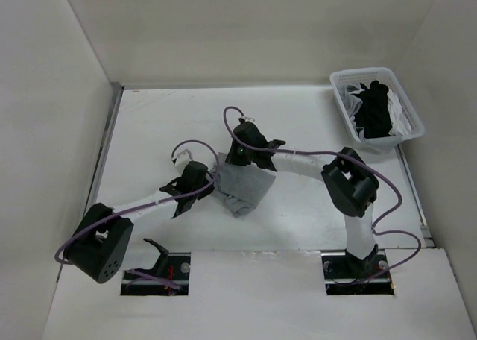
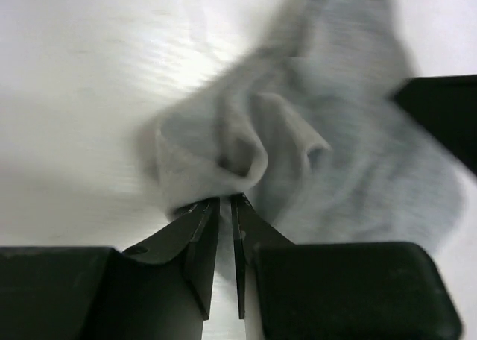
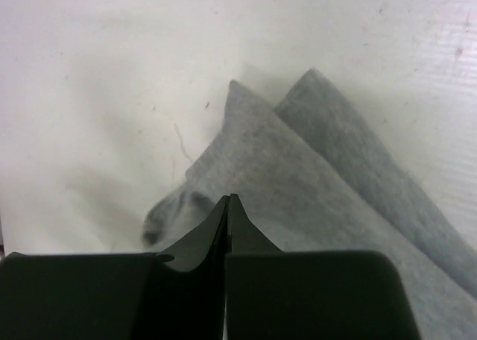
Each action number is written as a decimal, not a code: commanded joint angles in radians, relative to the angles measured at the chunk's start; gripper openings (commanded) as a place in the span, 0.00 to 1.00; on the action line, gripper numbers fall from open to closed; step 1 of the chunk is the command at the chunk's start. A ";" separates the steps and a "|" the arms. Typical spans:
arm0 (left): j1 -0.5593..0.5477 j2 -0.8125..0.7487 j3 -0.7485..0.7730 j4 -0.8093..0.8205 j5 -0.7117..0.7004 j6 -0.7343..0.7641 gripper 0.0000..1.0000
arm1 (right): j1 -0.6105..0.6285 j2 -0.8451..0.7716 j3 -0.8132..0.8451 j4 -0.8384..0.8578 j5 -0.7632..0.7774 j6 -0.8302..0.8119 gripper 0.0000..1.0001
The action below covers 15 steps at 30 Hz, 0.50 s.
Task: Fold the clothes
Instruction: Fold the tank top
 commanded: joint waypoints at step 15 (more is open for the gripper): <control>-0.057 -0.418 -0.012 -0.146 -0.143 -0.076 0.20 | -0.040 -0.026 0.032 0.028 0.003 -0.041 0.01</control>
